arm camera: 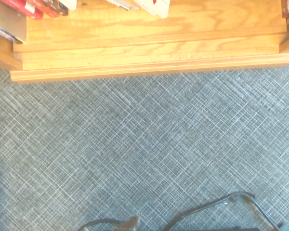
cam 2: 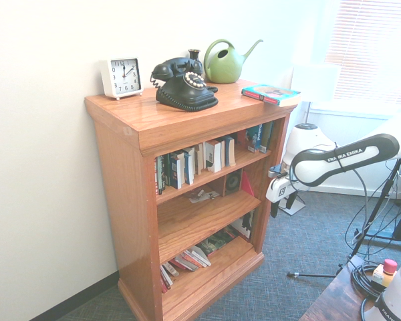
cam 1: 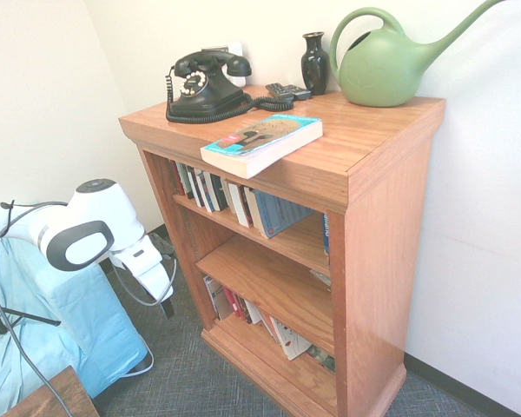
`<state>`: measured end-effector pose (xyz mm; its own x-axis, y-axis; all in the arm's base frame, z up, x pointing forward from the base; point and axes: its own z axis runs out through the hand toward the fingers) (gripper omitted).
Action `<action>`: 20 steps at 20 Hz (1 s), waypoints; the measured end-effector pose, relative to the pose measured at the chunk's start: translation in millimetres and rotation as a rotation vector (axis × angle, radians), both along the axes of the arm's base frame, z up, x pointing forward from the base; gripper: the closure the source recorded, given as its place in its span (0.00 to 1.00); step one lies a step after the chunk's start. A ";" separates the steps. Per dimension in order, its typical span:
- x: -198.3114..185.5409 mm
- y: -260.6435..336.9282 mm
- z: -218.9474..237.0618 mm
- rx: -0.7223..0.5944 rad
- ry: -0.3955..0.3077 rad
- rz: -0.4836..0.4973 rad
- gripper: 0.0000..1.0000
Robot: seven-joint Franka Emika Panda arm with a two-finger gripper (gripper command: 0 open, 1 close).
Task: Organize the shelf
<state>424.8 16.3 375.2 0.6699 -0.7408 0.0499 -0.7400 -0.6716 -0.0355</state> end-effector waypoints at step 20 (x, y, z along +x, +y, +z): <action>12.8 -70.7 134.4 -0.725 -0.363 0.234 0.00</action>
<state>437.6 -54.4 509.6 0.6527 -0.2862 0.7015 -0.6049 -0.7544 0.2551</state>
